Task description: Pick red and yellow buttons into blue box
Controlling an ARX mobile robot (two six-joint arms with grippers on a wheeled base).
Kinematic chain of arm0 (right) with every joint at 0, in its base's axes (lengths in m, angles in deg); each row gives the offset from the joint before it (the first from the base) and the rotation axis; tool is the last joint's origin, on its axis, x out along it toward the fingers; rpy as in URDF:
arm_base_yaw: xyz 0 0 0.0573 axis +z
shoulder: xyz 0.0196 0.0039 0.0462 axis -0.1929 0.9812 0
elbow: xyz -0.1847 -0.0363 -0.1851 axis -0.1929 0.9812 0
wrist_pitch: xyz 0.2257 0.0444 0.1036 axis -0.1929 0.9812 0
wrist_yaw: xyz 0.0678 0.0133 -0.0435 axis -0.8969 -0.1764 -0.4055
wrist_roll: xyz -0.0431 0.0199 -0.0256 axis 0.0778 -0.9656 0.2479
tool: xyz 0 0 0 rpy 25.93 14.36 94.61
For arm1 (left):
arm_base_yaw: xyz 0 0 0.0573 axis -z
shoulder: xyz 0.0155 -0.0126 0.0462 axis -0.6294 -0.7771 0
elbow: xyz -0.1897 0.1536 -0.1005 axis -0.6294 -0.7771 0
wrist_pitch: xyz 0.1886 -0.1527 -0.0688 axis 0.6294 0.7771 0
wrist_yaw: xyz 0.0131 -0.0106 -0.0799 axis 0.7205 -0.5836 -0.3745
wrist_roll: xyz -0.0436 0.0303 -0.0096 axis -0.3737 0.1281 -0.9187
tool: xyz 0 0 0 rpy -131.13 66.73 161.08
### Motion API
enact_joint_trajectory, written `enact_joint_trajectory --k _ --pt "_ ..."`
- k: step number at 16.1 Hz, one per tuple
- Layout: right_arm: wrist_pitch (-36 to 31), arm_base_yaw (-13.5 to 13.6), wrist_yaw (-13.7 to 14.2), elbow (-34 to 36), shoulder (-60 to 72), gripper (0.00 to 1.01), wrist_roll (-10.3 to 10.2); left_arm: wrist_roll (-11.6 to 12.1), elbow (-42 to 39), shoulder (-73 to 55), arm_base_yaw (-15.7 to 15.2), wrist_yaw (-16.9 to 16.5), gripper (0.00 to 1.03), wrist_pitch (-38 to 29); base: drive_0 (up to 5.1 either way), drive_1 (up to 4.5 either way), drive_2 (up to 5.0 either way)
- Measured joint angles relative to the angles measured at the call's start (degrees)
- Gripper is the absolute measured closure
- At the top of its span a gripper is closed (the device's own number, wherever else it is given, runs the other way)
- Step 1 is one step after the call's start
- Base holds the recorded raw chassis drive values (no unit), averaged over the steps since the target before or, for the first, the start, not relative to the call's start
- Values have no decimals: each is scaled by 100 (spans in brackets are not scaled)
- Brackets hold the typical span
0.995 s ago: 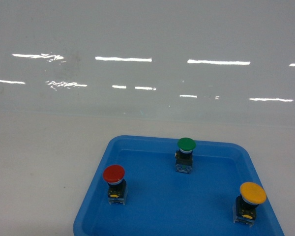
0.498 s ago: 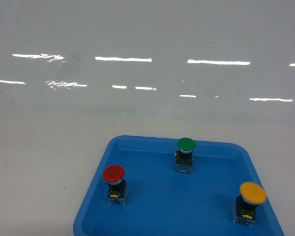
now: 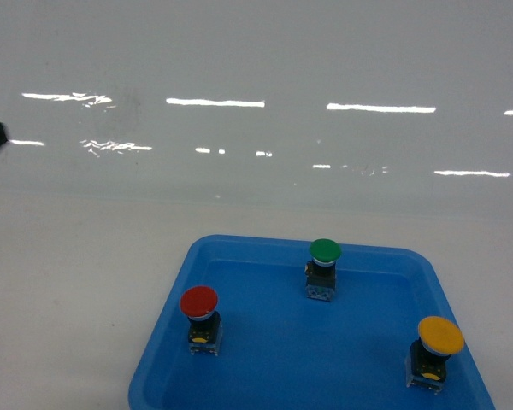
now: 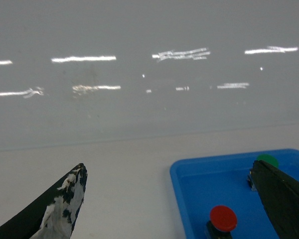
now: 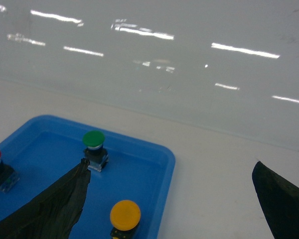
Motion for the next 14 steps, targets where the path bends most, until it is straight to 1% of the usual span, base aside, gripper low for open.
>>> enact_joint_trajectory --k 1,4,6,9,10,11,13,14 --pt "-109 0 -72 -225 575 3 0 -2 326 -734 129 55 5 13 0 0 0" --pt "129 -7 -199 -492 1078 3 0 33 577 -1279 262 63 5 101 0 0 0" --pt "81 -7 -214 -654 1484 3 11 37 739 -1582 293 90 5 131 0 0 0" --pt "247 -7 -271 -876 1786 3 15 57 955 -1926 382 168 5 122 0 0 0" --pt "374 7 -345 -1123 2048 3 15 52 1167 -2168 431 179 5 186 0 0 0" --pt "577 55 -442 -1340 2205 3 11 50 1318 -2319 492 131 5 188 0 0 0" --pt "616 149 -487 -1580 2516 3 -2 50 1346 -2332 511 120 5 188 0 0 0" --pt "595 260 -334 -1569 2618 3 24 48 1346 -2332 511 111 5 190 0 0 0"
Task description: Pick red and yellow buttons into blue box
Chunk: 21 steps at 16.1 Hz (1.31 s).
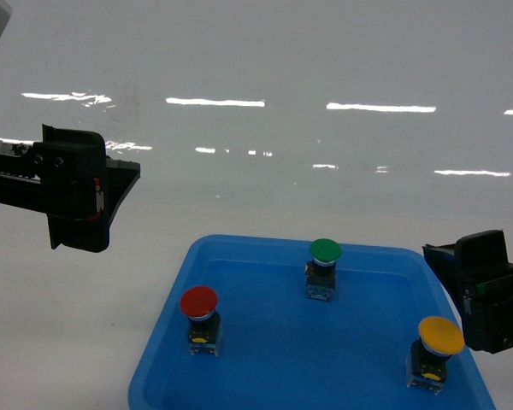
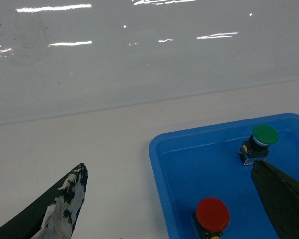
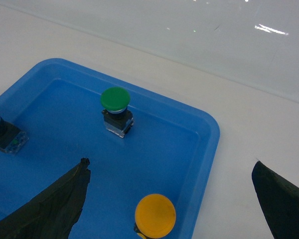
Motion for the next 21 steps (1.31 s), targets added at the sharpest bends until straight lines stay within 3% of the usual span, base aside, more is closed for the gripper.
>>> enact_joint_trajectory --k 3,8,13,14,15,21 --pt "-50 -9 31 7 -13 3 33 2 0 0 0 0 5 2 0 0 0" --pt "140 -46 -225 -160 310 3 17 2 0 0 0 0 5 2 0 0 0" --pt "525 74 -588 -807 1233 3 179 2 0 0 0 0 5 4 0 0 0" --pt "861 68 -640 -1327 1919 3 422 2 0 0 0 -2 5 4 0 0 0" --pt "929 72 -649 -1359 2057 3 560 2 0 0 0 0 5 2 0 0 0" --pt "1071 24 -540 -1491 2802 3 927 2 0 0 0 0 5 4 0 0 0"
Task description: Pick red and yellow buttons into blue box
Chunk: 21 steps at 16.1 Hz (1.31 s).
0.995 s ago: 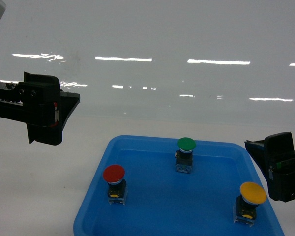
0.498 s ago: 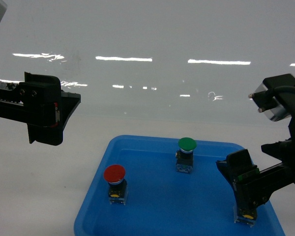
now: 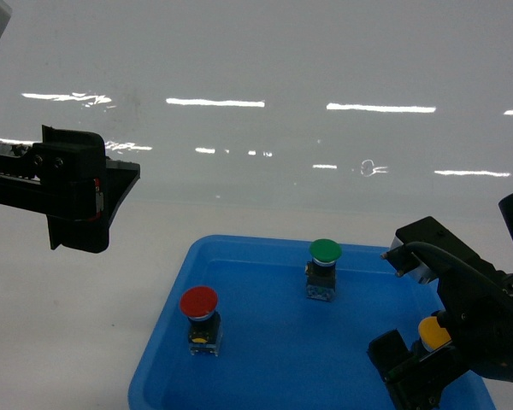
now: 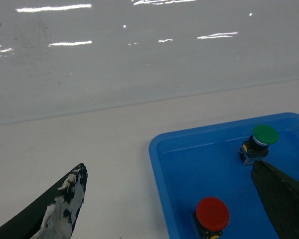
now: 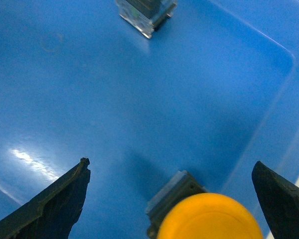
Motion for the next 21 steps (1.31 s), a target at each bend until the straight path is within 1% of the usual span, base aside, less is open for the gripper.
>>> enact_joint_trajectory --k 2,4,6,8,9,10,11,12,16,18,20,21 --pt "-83 -46 98 -57 168 3 120 0 0 0 0 0 5 0 0 0 0" --pt "-96 -79 129 -72 315 3 212 0 0 0 0 0 5 0 0 0 0" --pt "-286 -66 94 -52 350 3 271 0 0 0 0 0 5 0 0 0 0" --pt "-330 -39 142 0 417 22 297 0 0 0 0 0 5 0 0 0 0" --pt "-345 2 170 63 459 33 321 0 0 0 0 0 5 0 0 0 0" --pt "-369 55 186 127 466 48 358 -2 0 0 0 0 5 0 0 0 0" --pt "-431 59 219 140 466 57 385 -2 0 0 0 -2 5 0 0 0 0" --pt "-485 87 249 157 466 60 389 -2 0 0 0 0 5 0 0 0 0" --pt "-715 70 315 367 264 60 380 0 0 0 0 -2 5 0 0 0 0" --pt "-916 -7 304 511 -330 60 223 -2 0 0 0 0 5 0 0 0 0" --pt "-1202 -116 321 673 -1207 60 -90 0 0 0 0 0 5 0 0 0 0" --pt "-1239 -186 326 772 -1572 60 -251 -2 0 0 0 0 5 -2 0 0 0"
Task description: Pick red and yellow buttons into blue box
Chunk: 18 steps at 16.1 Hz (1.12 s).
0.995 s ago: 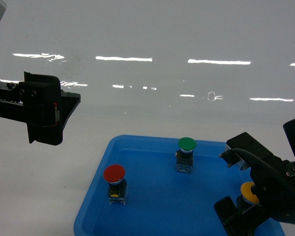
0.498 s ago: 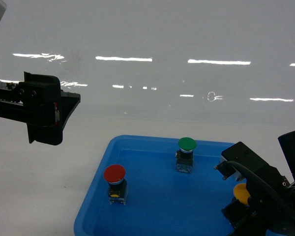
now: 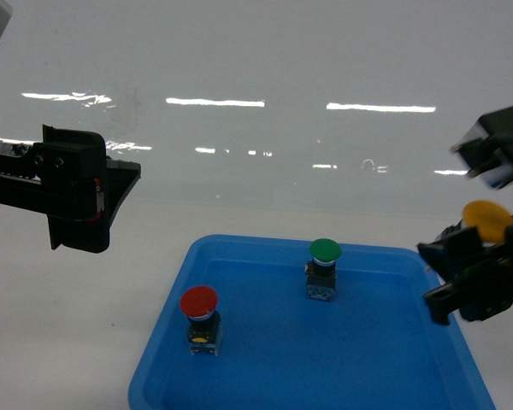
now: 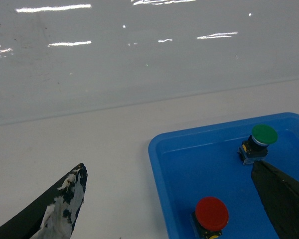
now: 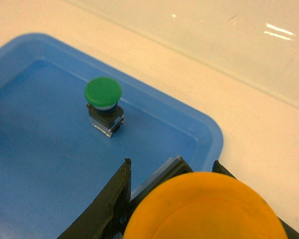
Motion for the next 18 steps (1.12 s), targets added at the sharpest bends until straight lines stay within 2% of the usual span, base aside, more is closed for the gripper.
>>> enact_joint_trajectory --k 6,8,9,10,11,14,16,18 --pt "229 -299 365 715 -1904 60 -763 2 0 0 0 0 5 2 0 0 0" --pt "431 -289 485 1001 -2649 60 -935 2 0 0 0 0 5 2 0 0 0" --pt "717 -131 704 1399 -3545 60 -1182 2 0 0 0 0 5 2 0 0 0" --pt "896 -103 892 1547 -3965 60 -1281 2 0 0 0 0 5 2 0 0 0" --pt "1034 -111 1001 1679 -4310 60 -1351 2 0 0 0 -2 5 2 0 0 0" --pt "896 -101 1217 1934 -4660 60 -1305 0 0 0 0 -2 5 2 0 0 0" --pt "894 -101 1237 1934 -4660 60 -1283 0 4 0 11 -11 5 44 0 0 0" --pt "894 -98 1239 1934 -4660 60 -1279 -57 144 -7 107 -162 5 256 0 0 0"
